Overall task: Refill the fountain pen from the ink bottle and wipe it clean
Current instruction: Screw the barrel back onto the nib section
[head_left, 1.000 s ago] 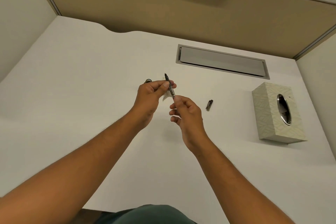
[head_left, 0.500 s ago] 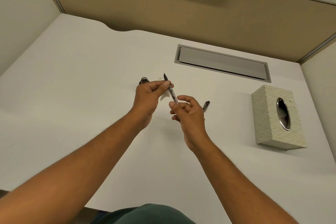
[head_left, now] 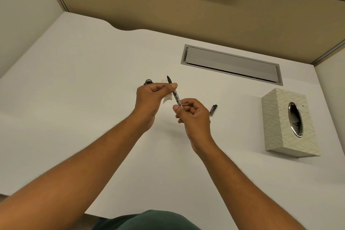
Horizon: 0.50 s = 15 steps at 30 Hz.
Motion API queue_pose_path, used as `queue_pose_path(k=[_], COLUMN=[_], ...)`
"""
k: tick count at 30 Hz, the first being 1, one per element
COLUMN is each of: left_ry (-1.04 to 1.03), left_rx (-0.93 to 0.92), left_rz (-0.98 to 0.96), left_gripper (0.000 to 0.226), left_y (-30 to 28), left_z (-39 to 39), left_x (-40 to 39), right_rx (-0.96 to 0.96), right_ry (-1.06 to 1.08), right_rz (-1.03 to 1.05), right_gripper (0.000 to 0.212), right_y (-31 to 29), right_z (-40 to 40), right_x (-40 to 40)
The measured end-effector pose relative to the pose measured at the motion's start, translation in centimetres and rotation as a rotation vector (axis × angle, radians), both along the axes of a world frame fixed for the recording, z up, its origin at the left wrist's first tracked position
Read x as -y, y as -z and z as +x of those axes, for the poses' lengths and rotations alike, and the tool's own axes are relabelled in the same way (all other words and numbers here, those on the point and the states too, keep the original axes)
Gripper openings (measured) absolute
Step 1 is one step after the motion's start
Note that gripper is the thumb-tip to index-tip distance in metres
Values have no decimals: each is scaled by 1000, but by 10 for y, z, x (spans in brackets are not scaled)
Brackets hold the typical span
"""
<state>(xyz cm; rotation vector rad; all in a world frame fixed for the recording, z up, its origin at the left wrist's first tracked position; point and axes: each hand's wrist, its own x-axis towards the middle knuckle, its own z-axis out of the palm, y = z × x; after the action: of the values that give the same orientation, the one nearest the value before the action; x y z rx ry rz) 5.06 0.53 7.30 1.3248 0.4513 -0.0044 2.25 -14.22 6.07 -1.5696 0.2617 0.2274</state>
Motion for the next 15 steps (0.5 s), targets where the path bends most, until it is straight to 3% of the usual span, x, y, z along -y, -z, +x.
queue_pose_path(k=[4, 11, 15], left_ry=[0, 5, 9], left_rx=[-11, -11, -10], left_rz=[2, 5, 1], left_gripper=[17, 17, 17], left_y=[-1, 0, 0], left_z=[2, 1, 1], left_x=[-1, 0, 0], right_rx=[2, -1, 36], right_ry=[-12, -38, -18], right_rz=[18, 14, 10], right_gripper=[5, 30, 9], right_y=[2, 3, 1], right_z=[0, -3, -3], right_x=[1, 2, 3])
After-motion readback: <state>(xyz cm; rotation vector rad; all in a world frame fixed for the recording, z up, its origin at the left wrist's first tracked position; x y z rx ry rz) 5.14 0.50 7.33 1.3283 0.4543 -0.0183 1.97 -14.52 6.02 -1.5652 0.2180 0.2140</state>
